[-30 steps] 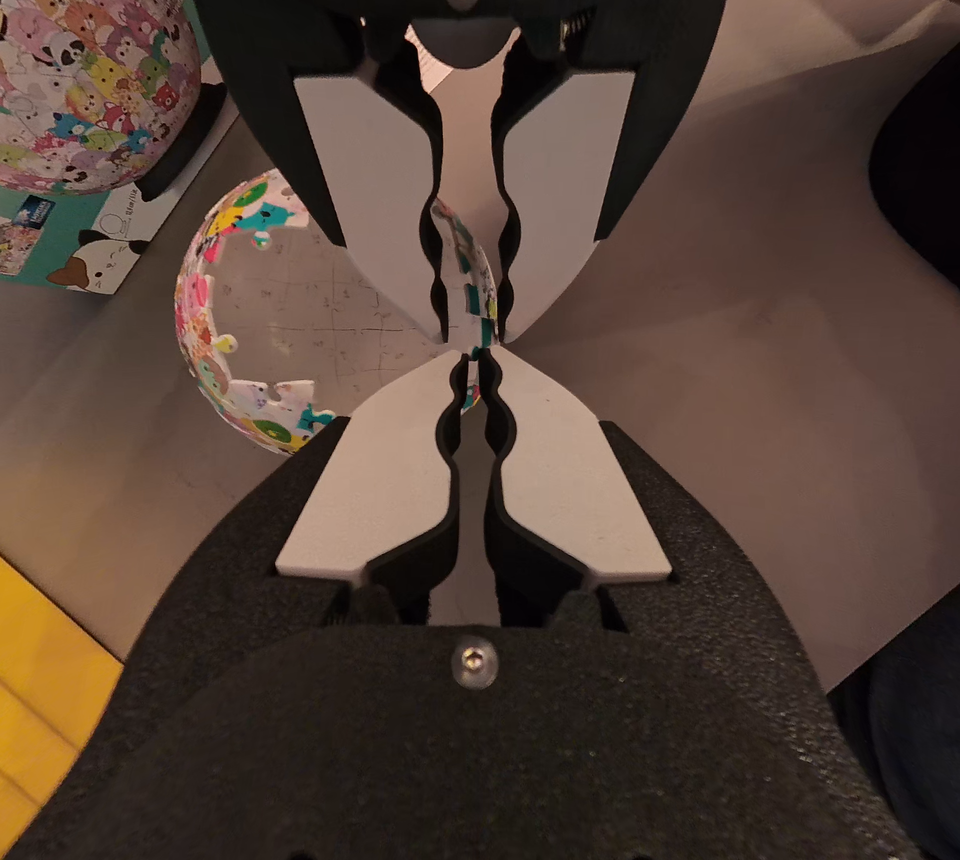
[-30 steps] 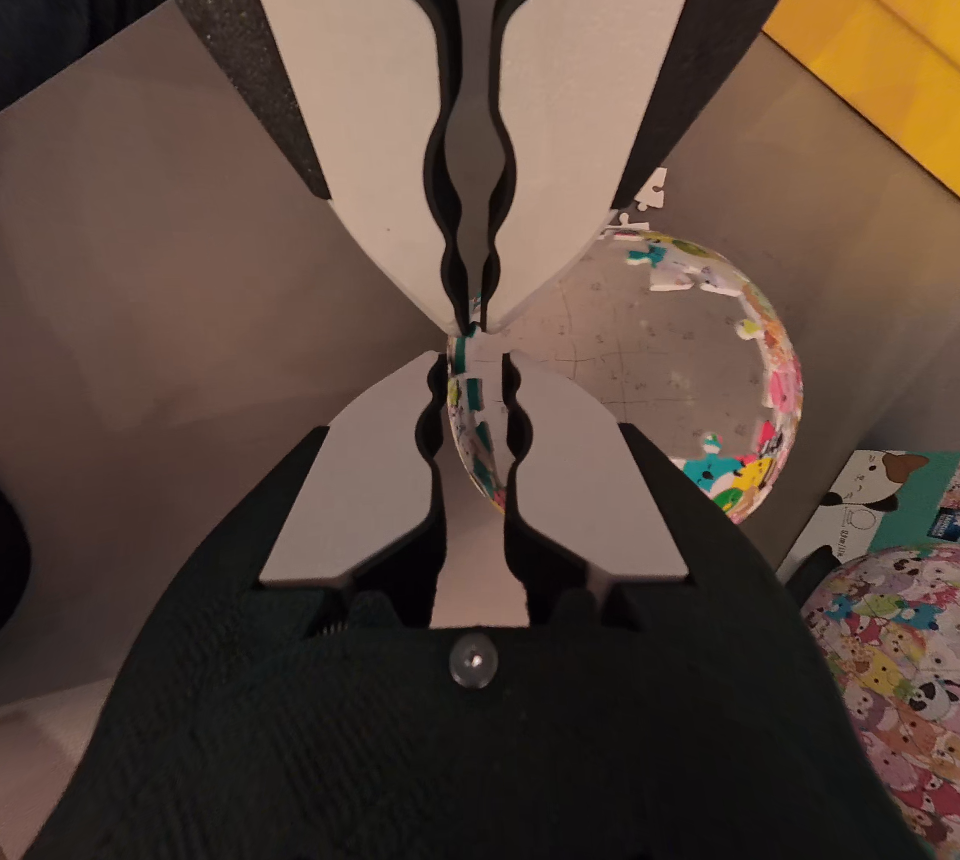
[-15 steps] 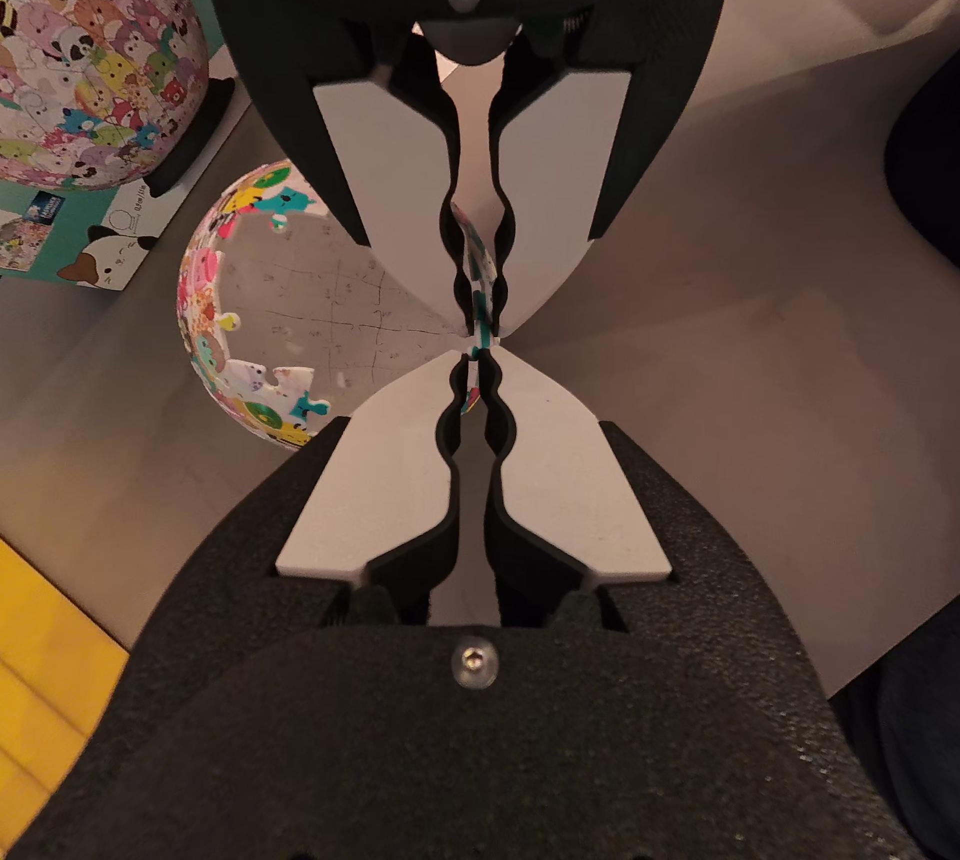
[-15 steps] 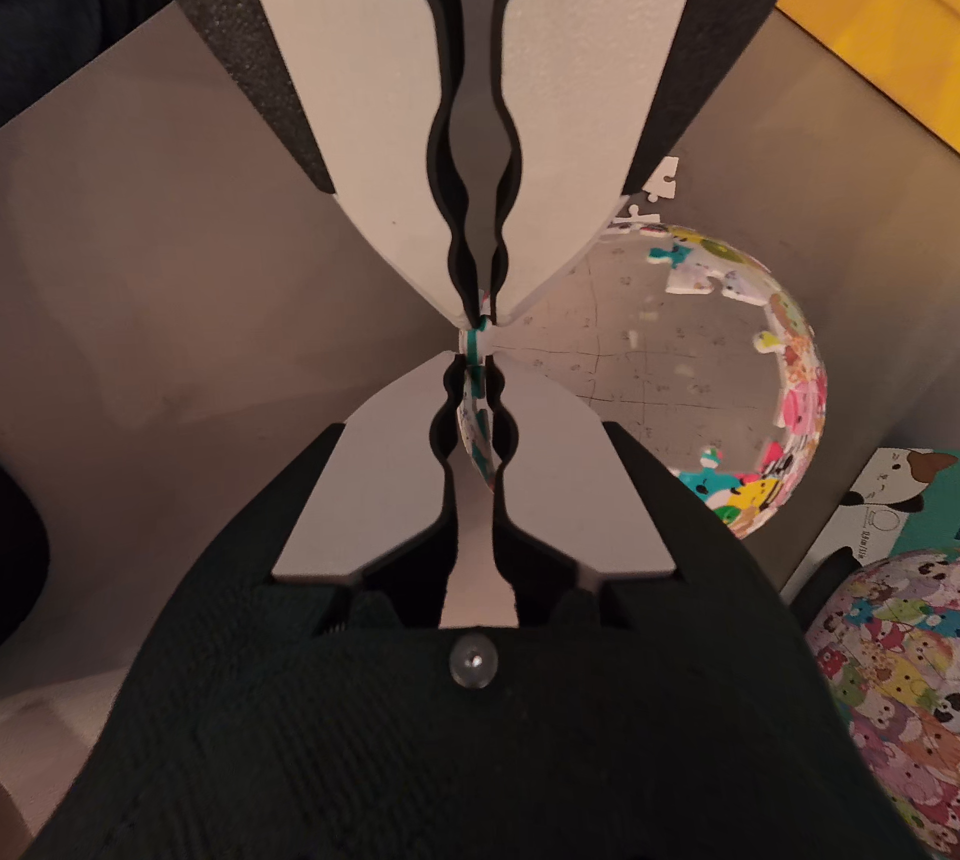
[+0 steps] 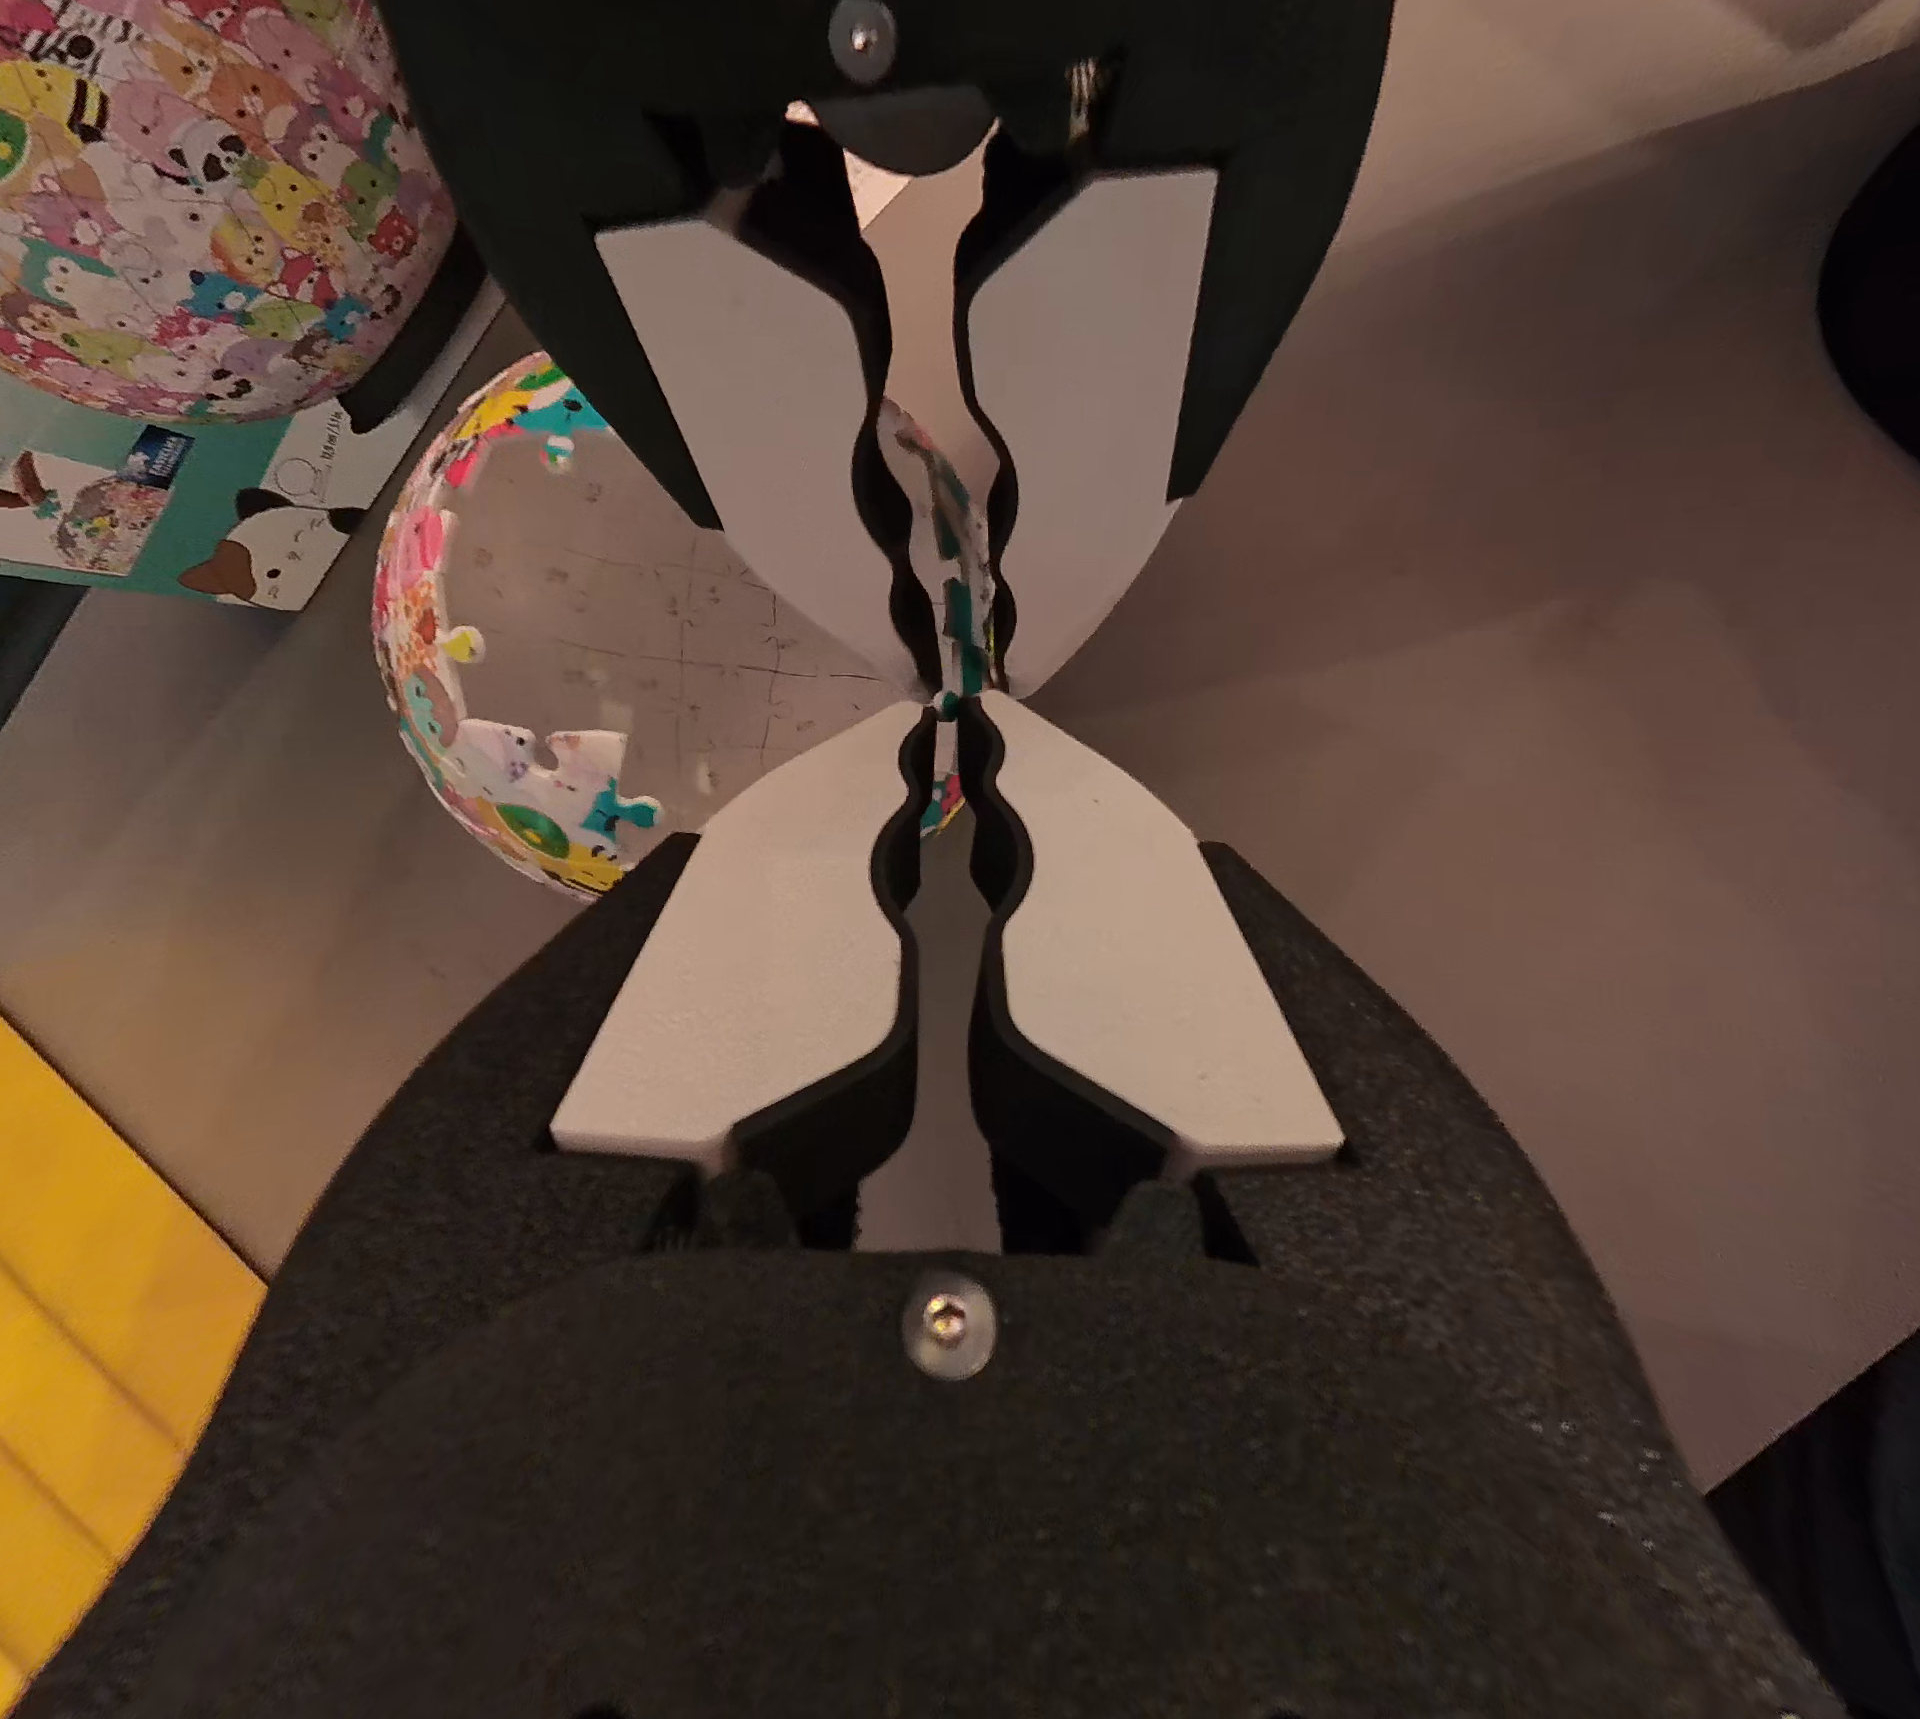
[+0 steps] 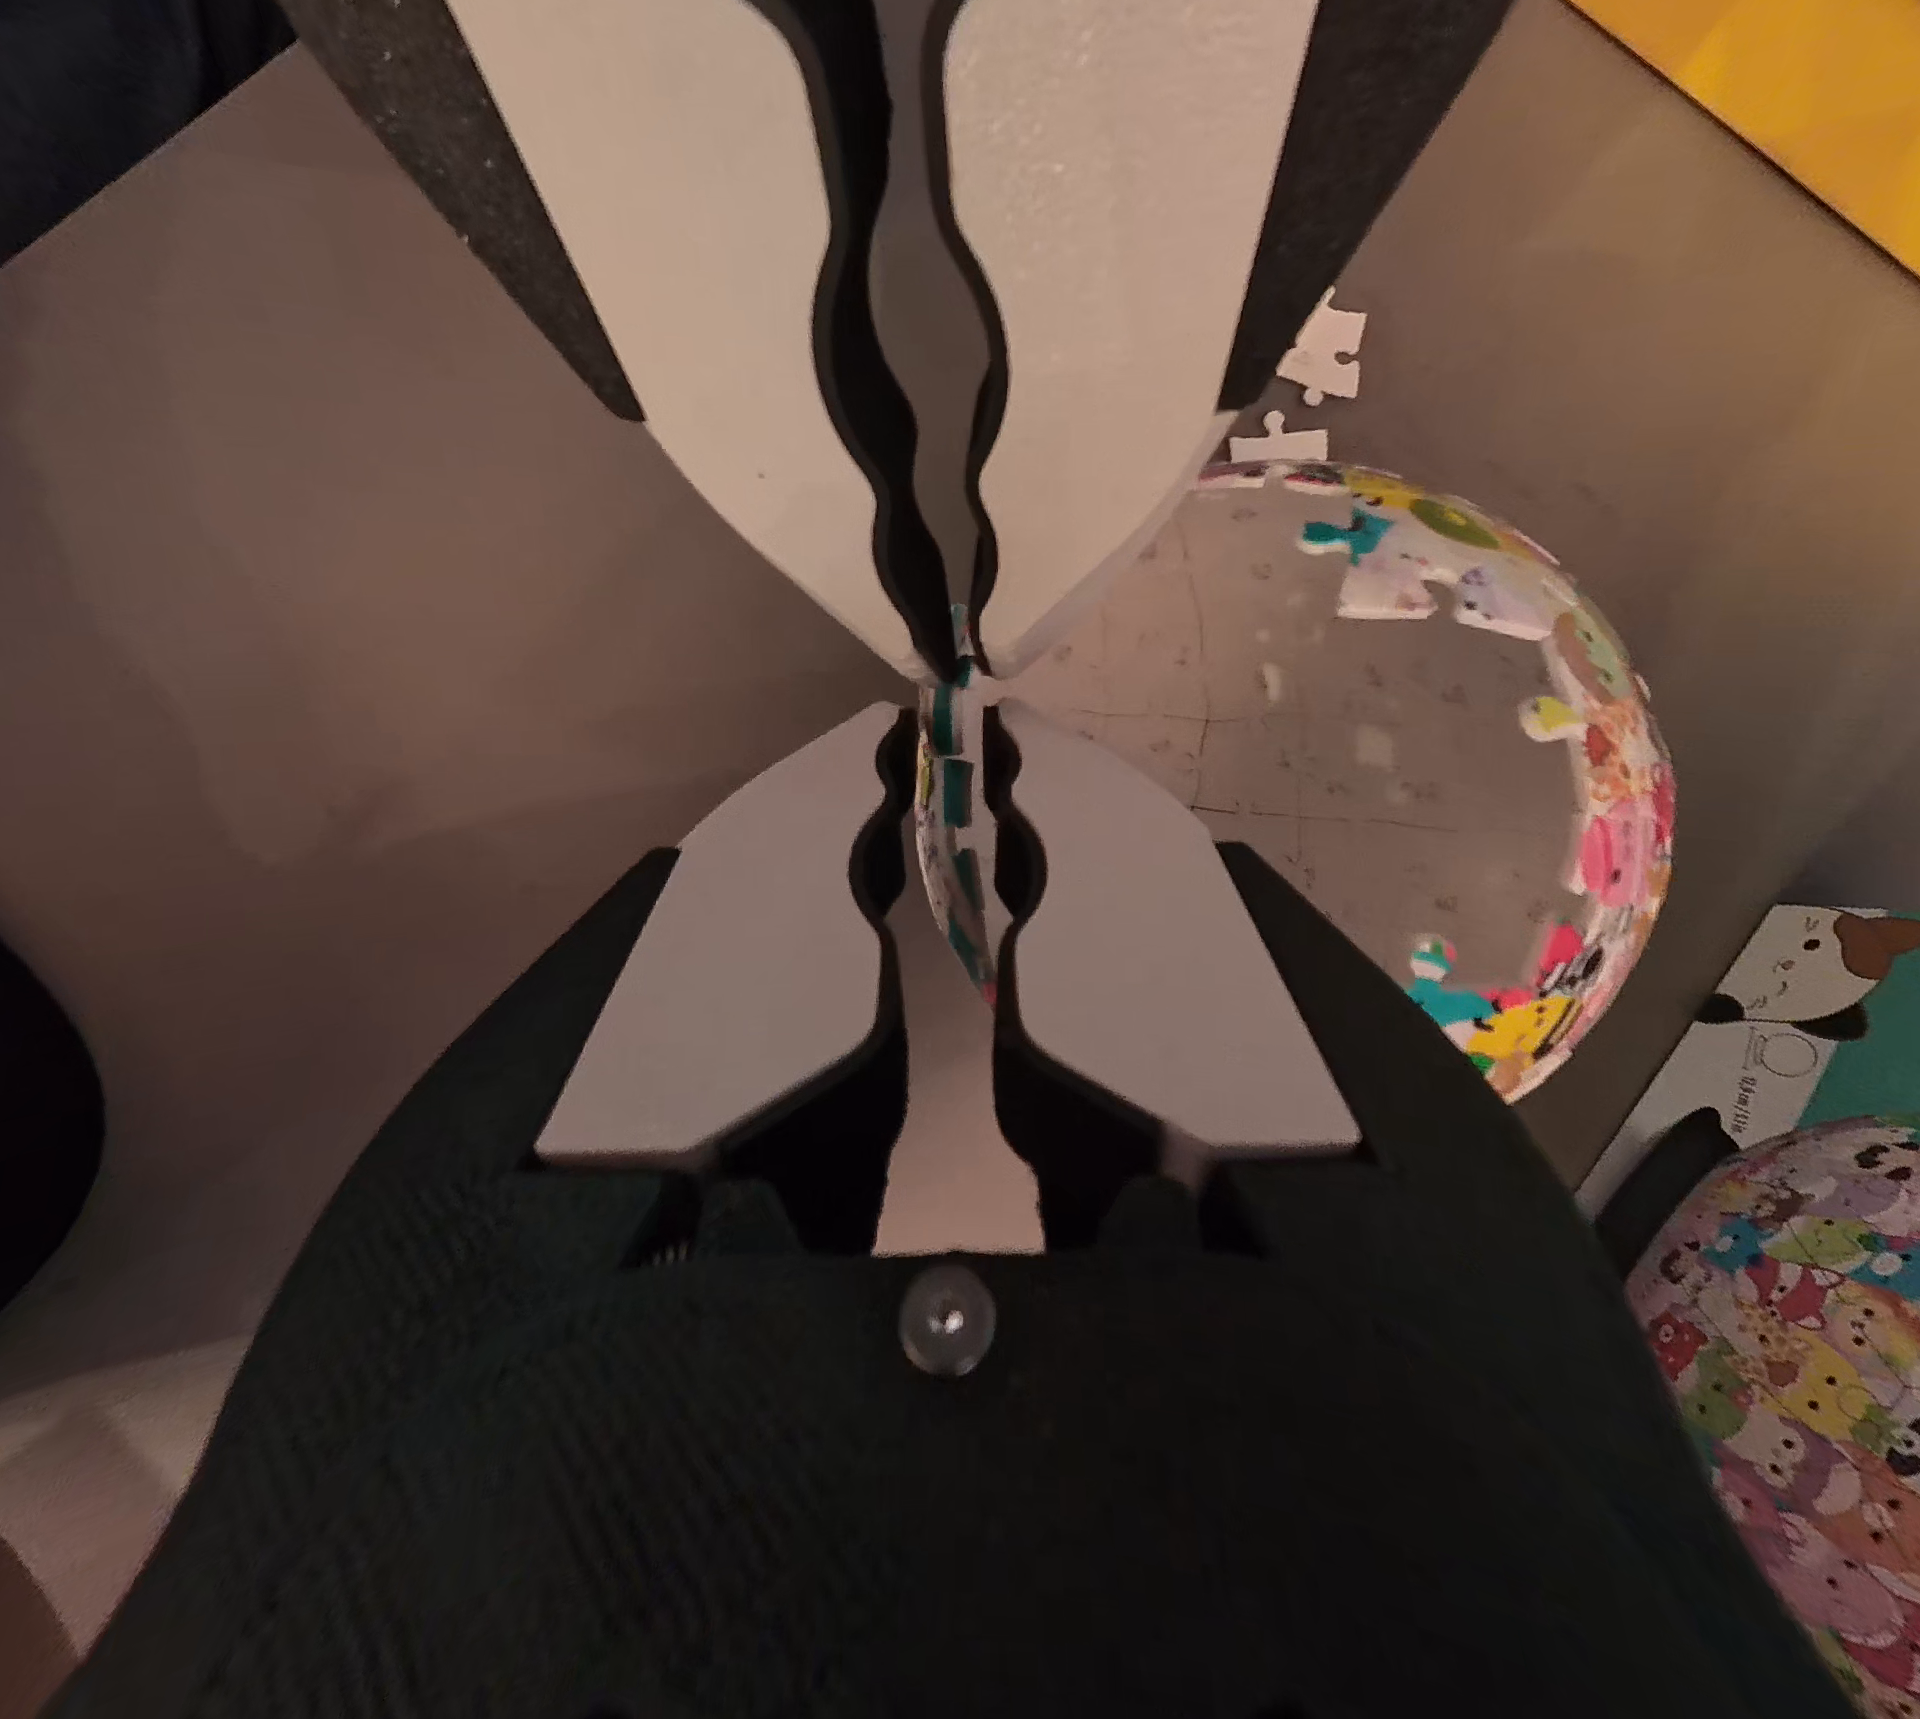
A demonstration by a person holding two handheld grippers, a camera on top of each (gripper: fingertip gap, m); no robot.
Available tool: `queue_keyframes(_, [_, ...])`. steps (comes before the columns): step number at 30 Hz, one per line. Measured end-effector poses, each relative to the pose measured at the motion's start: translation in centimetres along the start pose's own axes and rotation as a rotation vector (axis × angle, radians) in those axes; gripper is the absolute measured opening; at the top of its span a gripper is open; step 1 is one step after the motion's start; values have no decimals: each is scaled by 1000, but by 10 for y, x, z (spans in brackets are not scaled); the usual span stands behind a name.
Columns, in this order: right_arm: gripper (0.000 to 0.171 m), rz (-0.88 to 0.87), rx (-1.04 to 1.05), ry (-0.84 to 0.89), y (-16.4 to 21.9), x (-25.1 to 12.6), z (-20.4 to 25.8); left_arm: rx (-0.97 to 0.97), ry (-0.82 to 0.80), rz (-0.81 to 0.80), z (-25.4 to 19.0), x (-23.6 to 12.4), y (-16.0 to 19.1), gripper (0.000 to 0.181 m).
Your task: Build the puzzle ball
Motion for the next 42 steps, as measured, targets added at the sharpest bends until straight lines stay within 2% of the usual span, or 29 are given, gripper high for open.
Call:
queue_keyframes(11, [6, 14, 0, -19, 1, 4, 2, 7, 4, -4, 2, 0, 4, 5])
queue_keyframes(13, [6, 20, -1, -21, 1, 4, 2, 19, -25, 0, 5, -2, 5, 21])
queue_keyframes(16, [6, 31, -5, -22, 1, 5, 3, 35, -26, 19, 2, -4, 8, 26])
queue_keyframes(21, [6, 48, -16, -17, 1, 6, 3, 66, -51, 52, 3, -6, 13, 25])
queue_keyframes(23, [6, 47, -10, -12, 1, 6, 3, 72, -48, 49, 4, -6, 12, 20])
queue_keyframes(42, [5, 50, -25, -1, 2, 9, 5, 101, -66, 38, 3, -2, 12, 21])
Point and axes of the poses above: each gripper's, where its closed fingertips meet, x out along the fingers, y out of its underside, z = x × y across the jaws, the point moved 2 cm from there along -x, back along the fingers, and after that the axes turned 14 degrees about y, right-handed, at the moved point
